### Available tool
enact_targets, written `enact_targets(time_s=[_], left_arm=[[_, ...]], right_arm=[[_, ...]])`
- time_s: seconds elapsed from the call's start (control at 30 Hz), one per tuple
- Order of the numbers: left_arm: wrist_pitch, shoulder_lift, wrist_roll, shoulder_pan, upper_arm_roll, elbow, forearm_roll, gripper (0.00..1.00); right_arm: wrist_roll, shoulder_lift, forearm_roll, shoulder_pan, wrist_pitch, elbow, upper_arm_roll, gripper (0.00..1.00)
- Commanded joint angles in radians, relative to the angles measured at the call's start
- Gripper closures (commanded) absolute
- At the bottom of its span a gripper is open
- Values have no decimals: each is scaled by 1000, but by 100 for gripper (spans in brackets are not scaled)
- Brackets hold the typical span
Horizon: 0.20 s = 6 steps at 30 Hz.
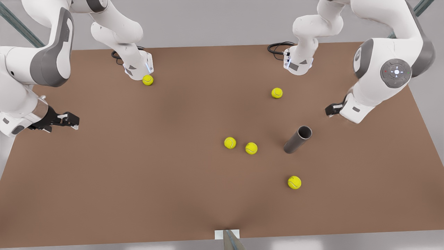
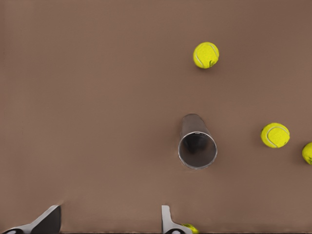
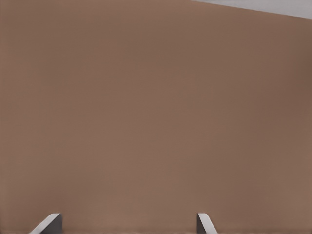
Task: Put the tennis tube upright
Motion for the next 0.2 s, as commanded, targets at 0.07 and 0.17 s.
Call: enact_targets(time_s=[0.07, 0.17], left_arm=[[121, -112, 3, -6, -14, -140, -80, 0], [110, -109, 3, -11, -16, -144, -79, 0]], right_arm=[[-2, 0, -2, -2, 0, 0, 0, 0], [-2, 0, 0, -2, -2, 2, 0, 0]])
